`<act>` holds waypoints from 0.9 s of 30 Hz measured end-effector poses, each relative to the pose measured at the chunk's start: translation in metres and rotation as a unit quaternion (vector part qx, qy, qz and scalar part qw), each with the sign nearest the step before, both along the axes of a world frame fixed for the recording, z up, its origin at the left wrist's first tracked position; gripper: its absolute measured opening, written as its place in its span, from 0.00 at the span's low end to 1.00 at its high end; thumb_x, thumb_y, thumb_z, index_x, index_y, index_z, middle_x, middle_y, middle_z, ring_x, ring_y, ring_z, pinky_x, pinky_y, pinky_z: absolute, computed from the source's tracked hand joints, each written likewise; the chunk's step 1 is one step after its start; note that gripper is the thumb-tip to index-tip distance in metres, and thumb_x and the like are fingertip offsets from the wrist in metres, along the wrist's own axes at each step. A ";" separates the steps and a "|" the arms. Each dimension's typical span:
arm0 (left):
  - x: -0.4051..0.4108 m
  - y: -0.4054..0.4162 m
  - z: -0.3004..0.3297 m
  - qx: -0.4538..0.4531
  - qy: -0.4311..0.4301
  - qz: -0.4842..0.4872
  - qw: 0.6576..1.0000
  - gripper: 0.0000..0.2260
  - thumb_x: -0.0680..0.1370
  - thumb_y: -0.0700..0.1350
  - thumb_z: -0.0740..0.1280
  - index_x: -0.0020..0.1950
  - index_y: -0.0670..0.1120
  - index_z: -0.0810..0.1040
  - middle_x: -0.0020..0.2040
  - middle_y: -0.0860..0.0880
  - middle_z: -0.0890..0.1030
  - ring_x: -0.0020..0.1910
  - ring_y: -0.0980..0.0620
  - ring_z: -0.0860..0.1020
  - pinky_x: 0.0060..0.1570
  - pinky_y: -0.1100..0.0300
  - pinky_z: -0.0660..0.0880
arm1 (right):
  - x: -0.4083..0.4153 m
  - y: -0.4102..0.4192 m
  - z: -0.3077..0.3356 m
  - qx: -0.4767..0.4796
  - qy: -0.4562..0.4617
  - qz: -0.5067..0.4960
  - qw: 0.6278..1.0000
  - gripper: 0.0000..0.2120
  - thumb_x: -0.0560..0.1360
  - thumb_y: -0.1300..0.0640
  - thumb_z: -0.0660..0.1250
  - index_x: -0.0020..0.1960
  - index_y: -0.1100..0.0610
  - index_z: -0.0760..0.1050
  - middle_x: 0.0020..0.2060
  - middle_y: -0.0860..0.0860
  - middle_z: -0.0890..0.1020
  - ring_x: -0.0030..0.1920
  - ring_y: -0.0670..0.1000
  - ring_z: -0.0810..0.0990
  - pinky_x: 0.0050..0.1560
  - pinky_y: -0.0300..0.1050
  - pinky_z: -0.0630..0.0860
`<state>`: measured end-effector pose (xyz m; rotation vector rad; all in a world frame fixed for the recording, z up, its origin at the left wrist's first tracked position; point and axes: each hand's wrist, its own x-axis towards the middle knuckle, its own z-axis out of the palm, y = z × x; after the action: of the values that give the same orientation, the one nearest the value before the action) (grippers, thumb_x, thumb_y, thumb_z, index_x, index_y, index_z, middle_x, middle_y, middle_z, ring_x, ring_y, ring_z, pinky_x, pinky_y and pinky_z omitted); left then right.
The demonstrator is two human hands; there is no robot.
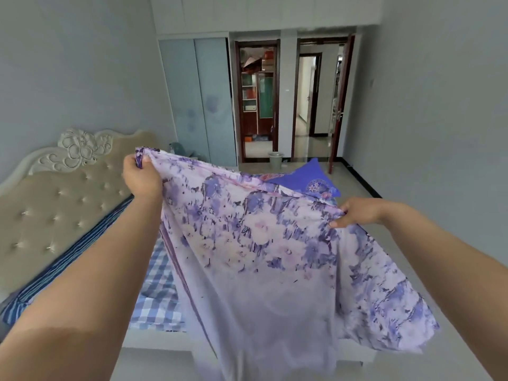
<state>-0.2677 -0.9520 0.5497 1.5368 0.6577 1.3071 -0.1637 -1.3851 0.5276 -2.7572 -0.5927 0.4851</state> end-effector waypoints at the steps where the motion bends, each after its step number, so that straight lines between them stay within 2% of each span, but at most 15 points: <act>1: 0.002 0.004 -0.003 -0.012 0.019 -0.002 1.000 0.15 0.81 0.43 0.59 0.35 0.52 0.61 0.34 0.55 0.67 0.42 0.53 0.66 0.42 0.62 0.64 | -0.003 -0.001 -0.001 0.037 0.019 -0.010 0.999 0.24 0.74 0.42 0.68 0.58 0.62 0.77 0.50 0.48 0.73 0.51 0.50 0.73 0.53 0.42 0.68; 3: 0.004 0.014 -0.013 -0.037 0.046 -0.009 0.998 0.16 0.81 0.43 0.59 0.34 0.51 0.60 0.33 0.53 0.66 0.42 0.52 0.66 0.42 0.63 0.63 | -0.009 -0.002 -0.009 0.126 0.038 -0.030 0.991 0.16 0.75 0.48 0.68 0.46 0.62 0.78 0.39 0.49 0.74 0.39 0.46 0.72 0.40 0.37 0.67; 5: 0.005 0.027 -0.026 -0.061 0.064 -0.032 0.996 0.14 0.80 0.45 0.60 0.35 0.49 0.63 0.34 0.47 0.70 0.41 0.49 0.69 0.44 0.57 0.69 | -0.010 0.002 -0.018 0.217 0.016 -0.061 0.974 0.14 0.76 0.49 0.67 0.36 0.55 0.73 0.32 0.46 0.70 0.31 0.42 0.65 0.33 0.36 0.61; 8: 0.004 0.048 -0.038 -0.087 0.123 -0.061 0.987 0.08 0.80 0.46 0.60 0.44 0.42 0.71 0.40 0.40 0.74 0.41 0.44 0.73 0.43 0.50 0.72 | -0.002 0.016 -0.024 0.320 -0.064 -0.102 0.940 0.17 0.77 0.51 0.66 0.34 0.60 0.69 0.39 0.59 0.81 0.28 0.43 0.65 0.31 0.39 0.61; 9: 0.005 0.056 -0.042 -0.091 0.145 -0.070 0.983 0.08 0.80 0.45 0.60 0.46 0.40 0.72 0.40 0.39 0.74 0.39 0.44 0.72 0.41 0.52 0.71 | -0.002 0.022 -0.021 0.342 -0.087 -0.106 0.930 0.17 0.78 0.52 0.65 0.33 0.58 0.67 0.37 0.61 0.80 0.26 0.44 0.64 0.29 0.39 0.61; 11: 0.001 0.064 -0.045 -0.096 0.174 -0.118 0.973 0.09 0.81 0.43 0.61 0.49 0.36 0.74 0.35 0.39 0.73 0.33 0.45 0.71 0.35 0.56 0.68 | -0.001 0.035 -0.010 0.376 -0.145 -0.122 0.907 0.18 0.79 0.54 0.63 0.32 0.55 0.64 0.28 0.54 0.70 0.26 0.47 0.61 0.28 0.42 0.58; 12: -0.003 0.065 -0.045 -0.098 0.181 -0.157 0.966 0.08 0.81 0.42 0.61 0.49 0.37 0.74 0.34 0.40 0.72 0.32 0.46 0.70 0.34 0.57 0.66 | 0.001 0.040 -0.003 0.400 -0.178 -0.131 0.890 0.18 0.79 0.54 0.63 0.33 0.56 0.64 0.27 0.52 0.66 0.28 0.49 0.62 0.29 0.43 0.58; 14: -0.010 0.060 -0.040 -0.089 0.175 -0.244 0.950 0.07 0.82 0.42 0.59 0.49 0.41 0.75 0.38 0.41 0.76 0.36 0.46 0.73 0.38 0.57 0.69 | 0.007 0.042 0.011 0.423 -0.251 -0.162 0.856 0.15 0.79 0.52 0.62 0.36 0.59 0.70 0.29 0.53 0.69 0.31 0.53 0.66 0.32 0.45 0.61; 16: -0.016 0.052 -0.027 -0.058 0.119 -0.275 0.952 0.06 0.82 0.41 0.58 0.51 0.43 0.74 0.39 0.43 0.76 0.36 0.48 0.73 0.37 0.59 0.71 | 0.012 0.039 0.021 0.364 -0.321 -0.191 0.853 0.13 0.80 0.50 0.61 0.45 0.59 0.74 0.33 0.55 0.75 0.35 0.57 0.71 0.34 0.46 0.65; 18: -0.013 0.048 -0.006 -0.015 0.035 -0.193 0.981 0.06 0.81 0.42 0.59 0.45 0.45 0.72 0.34 0.48 0.72 0.34 0.49 0.70 0.35 0.59 0.69 | 0.014 0.041 0.024 0.267 -0.349 -0.170 0.882 0.11 0.80 0.49 0.61 0.55 0.56 0.71 0.38 0.56 0.78 0.37 0.57 0.73 0.35 0.48 0.68; 21: -0.008 0.059 0.023 0.003 -0.034 -0.038 0.999 0.07 0.80 0.44 0.59 0.42 0.48 0.70 0.37 0.51 0.72 0.44 0.50 0.72 0.46 0.58 0.69 | 0.010 0.059 0.014 0.216 -0.208 -0.061 0.952 0.25 0.77 0.50 0.66 0.70 0.47 0.61 0.49 0.48 0.76 0.46 0.55 0.78 0.46 0.50 0.75; 22: -0.007 0.067 0.021 -0.009 -0.019 -0.020 1.000 0.07 0.81 0.44 0.59 0.45 0.46 0.73 0.40 0.49 0.74 0.47 0.48 0.74 0.50 0.58 0.70 | 0.011 0.065 0.008 0.213 -0.156 -0.035 0.964 0.24 0.76 0.50 0.68 0.69 0.48 0.64 0.50 0.46 0.74 0.49 0.52 0.77 0.47 0.47 0.74; 24: -0.002 0.076 0.004 -0.035 0.074 -0.021 0.996 0.12 0.81 0.45 0.60 0.53 0.37 0.76 0.48 0.38 0.78 0.54 0.39 0.77 0.56 0.51 0.72 | 0.015 0.067 0.003 0.224 -0.166 -0.052 0.959 0.10 0.76 0.48 0.67 0.46 0.55 0.73 0.40 0.48 0.73 0.42 0.53 0.74 0.38 0.45 0.66; 25: 0.001 0.079 -0.009 -0.040 0.119 -0.040 0.991 0.16 0.80 0.48 0.61 0.53 0.35 0.76 0.48 0.35 0.78 0.54 0.36 0.78 0.55 0.47 0.73 | 0.017 0.064 0.006 0.259 -0.194 -0.094 0.941 0.14 0.76 0.48 0.67 0.38 0.55 0.70 0.34 0.50 0.71 0.38 0.54 0.71 0.35 0.46 0.62; 27: 0.006 0.072 -0.028 -0.038 0.168 -0.071 0.983 0.19 0.80 0.50 0.61 0.52 0.32 0.76 0.46 0.32 0.78 0.52 0.34 0.78 0.53 0.43 0.74 | 0.020 0.058 0.016 0.355 -0.228 -0.173 0.890 0.16 0.76 0.50 0.67 0.35 0.57 0.70 0.31 0.52 0.70 0.35 0.54 0.70 0.33 0.45 0.61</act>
<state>-0.2620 -0.8797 0.5213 1.7236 0.7836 0.9141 -0.1440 -1.3274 0.5441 -2.1638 -0.2711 -0.4095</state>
